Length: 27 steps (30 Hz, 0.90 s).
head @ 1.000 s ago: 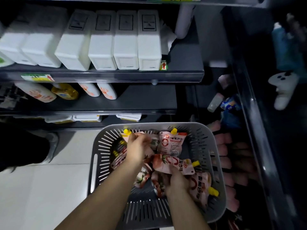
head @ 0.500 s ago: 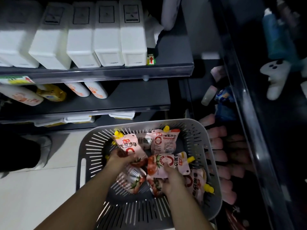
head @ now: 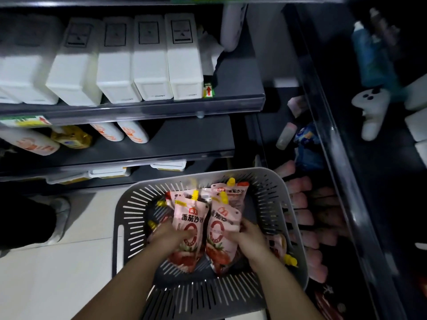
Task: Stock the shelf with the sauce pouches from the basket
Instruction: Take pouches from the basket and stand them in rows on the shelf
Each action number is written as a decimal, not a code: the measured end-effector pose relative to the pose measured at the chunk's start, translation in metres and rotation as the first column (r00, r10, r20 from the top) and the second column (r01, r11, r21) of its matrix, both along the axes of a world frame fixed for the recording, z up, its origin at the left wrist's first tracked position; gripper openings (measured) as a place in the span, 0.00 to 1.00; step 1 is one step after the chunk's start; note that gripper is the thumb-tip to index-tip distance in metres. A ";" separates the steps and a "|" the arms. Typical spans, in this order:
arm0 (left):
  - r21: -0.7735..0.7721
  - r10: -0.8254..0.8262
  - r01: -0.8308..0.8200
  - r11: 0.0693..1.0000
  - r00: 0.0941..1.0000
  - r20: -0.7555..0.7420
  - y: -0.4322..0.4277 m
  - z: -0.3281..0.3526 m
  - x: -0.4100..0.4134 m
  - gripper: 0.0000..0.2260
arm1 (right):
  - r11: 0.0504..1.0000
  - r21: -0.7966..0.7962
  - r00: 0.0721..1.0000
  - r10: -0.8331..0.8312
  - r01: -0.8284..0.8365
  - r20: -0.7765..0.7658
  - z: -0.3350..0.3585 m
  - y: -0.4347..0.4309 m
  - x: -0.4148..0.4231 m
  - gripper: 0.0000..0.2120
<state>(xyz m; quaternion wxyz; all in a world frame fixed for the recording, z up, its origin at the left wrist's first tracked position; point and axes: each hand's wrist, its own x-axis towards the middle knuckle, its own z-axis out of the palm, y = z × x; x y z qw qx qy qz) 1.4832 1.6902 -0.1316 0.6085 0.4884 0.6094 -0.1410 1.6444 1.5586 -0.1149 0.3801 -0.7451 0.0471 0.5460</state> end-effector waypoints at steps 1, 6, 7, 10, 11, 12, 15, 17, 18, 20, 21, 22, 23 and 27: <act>-0.001 0.013 -0.013 1.000 1.000 -0.011 -0.004 -0.003 0.002 0.15 | 1.000 -0.015 1.000 0.027 -0.027 -0.008 -0.007 0.003 -0.001 0.14; -0.021 0.154 -0.154 0.988 0.988 -0.005 -0.010 -0.017 0.001 0.11 | 0.981 -0.134 0.989 0.145 -0.140 0.028 -0.034 0.018 -0.019 0.26; -0.037 0.163 -0.163 0.986 0.987 0.005 -0.011 -0.017 -0.001 0.11 | 0.979 -0.142 0.987 0.154 -0.147 0.040 -0.036 0.020 -0.019 0.26; -0.070 0.251 -0.248 0.966 0.967 0.034 -0.011 -0.012 -0.010 0.16 | 0.974 -0.101 0.979 0.197 -0.202 -0.053 -0.030 0.017 -0.012 0.23; -0.074 0.284 -0.280 0.957 0.957 0.054 -0.010 -0.009 -0.013 0.17 | 0.968 -0.082 0.968 0.227 -0.236 -0.103 -0.025 0.015 -0.011 0.23; -0.081 0.309 -0.302 0.950 0.948 0.081 -0.010 -0.005 -0.016 0.17 | 0.964 -0.061 0.957 0.247 -0.258 -0.153 -0.019 0.013 -0.010 0.25; -0.098 0.310 -0.297 0.950 0.937 0.162 -0.007 0.011 -0.021 0.16 | 0.979 0.045 0.953 0.203 -0.198 -0.227 -0.005 0.007 -0.012 0.29; -0.086 0.255 -0.241 0.967 0.937 0.239 -0.004 0.025 -0.021 0.16 | 0.975 0.152 0.961 0.189 -0.160 -0.204 0.010 0.006 -0.015 0.25; -0.085 0.224 -0.208 0.974 0.934 0.278 -0.002 0.034 -0.021 0.17 | 0.968 0.202 0.965 0.187 -0.150 -0.182 0.020 0.006 -0.017 0.24; -0.105 0.192 -0.165 0.981 0.916 0.354 0.006 0.054 -0.020 0.22 | 0.952 0.287 0.976 0.159 -0.112 -0.147 0.041 0.005 -0.020 0.25; -0.120 0.170 -0.133 0.984 0.904 0.391 0.011 0.067 -0.019 0.26 | 0.945 0.315 0.984 0.130 -0.086 -0.120 0.055 0.004 -0.022 0.27; -0.127 0.139 -0.093 0.987 0.892 0.430 0.015 0.081 -0.017 0.27 | 0.940 0.335 0.992 0.095 -0.061 -0.086 0.069 0.003 -0.024 0.28; -0.117 0.104 -0.056 0.992 0.879 0.464 0.020 0.095 -0.014 0.26 | 0.935 0.354 0.997 0.056 -0.037 -0.044 0.085 0.003 -0.025 0.29; -0.002 -0.002 0.003 1.000 0.821 0.571 0.035 0.158 0.003 0.23 | 0.872 0.481 0.992 -0.123 0.093 0.030 0.146 0.004 -0.030 0.29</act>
